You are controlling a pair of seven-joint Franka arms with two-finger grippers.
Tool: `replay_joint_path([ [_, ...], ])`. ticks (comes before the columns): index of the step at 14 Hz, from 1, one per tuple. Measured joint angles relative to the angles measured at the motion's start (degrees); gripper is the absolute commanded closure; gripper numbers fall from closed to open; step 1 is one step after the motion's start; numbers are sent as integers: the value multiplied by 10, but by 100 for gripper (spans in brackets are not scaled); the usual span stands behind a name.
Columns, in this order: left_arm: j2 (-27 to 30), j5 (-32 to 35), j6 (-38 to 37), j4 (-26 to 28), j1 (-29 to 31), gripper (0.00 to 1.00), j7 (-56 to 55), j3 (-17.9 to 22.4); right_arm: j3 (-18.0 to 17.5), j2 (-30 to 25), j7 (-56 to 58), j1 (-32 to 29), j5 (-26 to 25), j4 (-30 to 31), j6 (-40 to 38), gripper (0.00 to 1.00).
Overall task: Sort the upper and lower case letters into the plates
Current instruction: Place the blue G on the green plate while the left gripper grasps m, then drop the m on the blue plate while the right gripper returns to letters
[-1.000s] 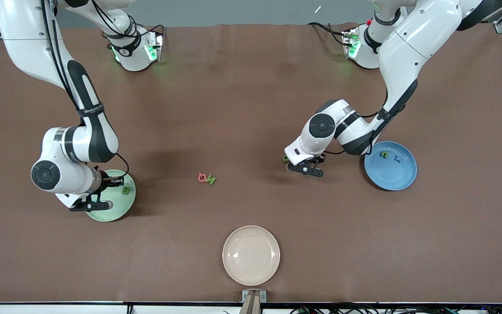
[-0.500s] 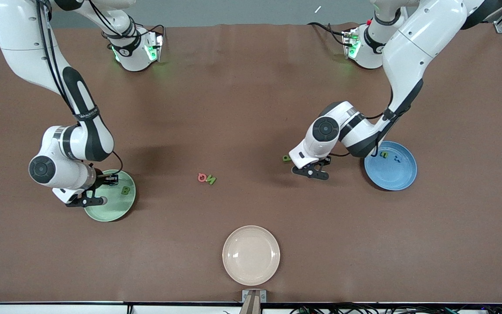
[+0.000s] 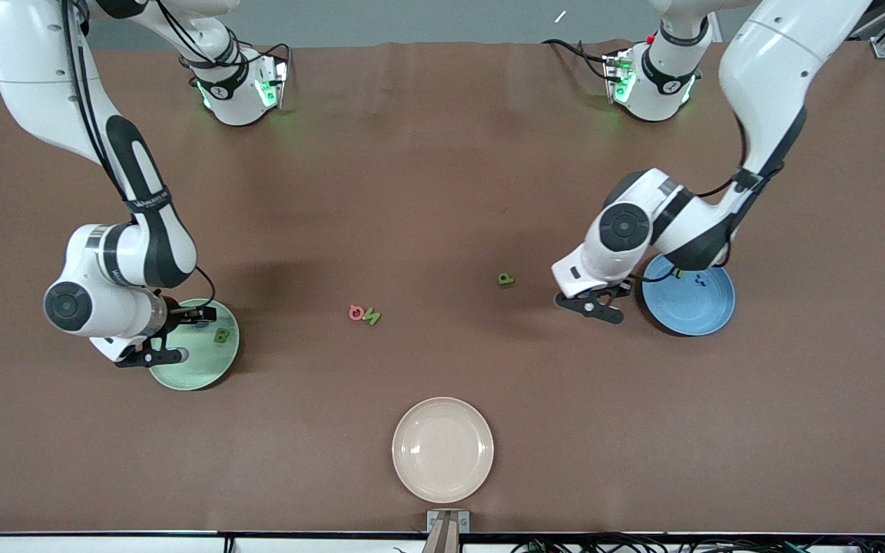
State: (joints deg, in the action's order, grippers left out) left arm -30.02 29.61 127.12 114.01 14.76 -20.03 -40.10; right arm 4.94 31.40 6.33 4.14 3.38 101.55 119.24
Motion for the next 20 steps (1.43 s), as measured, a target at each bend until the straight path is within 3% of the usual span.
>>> replay_joint_path([
  [2,12,0,-7,28,88,81,47,-49,-8,-19,-17,4,48,-40,-72,0],
  [4,17,2,-8,53,170,80,94,-83,-14,-30,-64,19,76,-49,-87,0],
  [7,17,23,-4,71,245,80,138,-91,-18,-27,-177,72,79,-49,-75,0],
  [12,-9,86,33,78,298,80,140,-91,-19,-23,-374,156,79,-46,-17,0],
  [17,-41,125,61,77,321,79,140,-86,-19,-23,-557,186,79,-43,10,0],
  [20,-53,146,66,75,321,79,138,-79,-19,-22,-733,210,78,-42,65,0],
])
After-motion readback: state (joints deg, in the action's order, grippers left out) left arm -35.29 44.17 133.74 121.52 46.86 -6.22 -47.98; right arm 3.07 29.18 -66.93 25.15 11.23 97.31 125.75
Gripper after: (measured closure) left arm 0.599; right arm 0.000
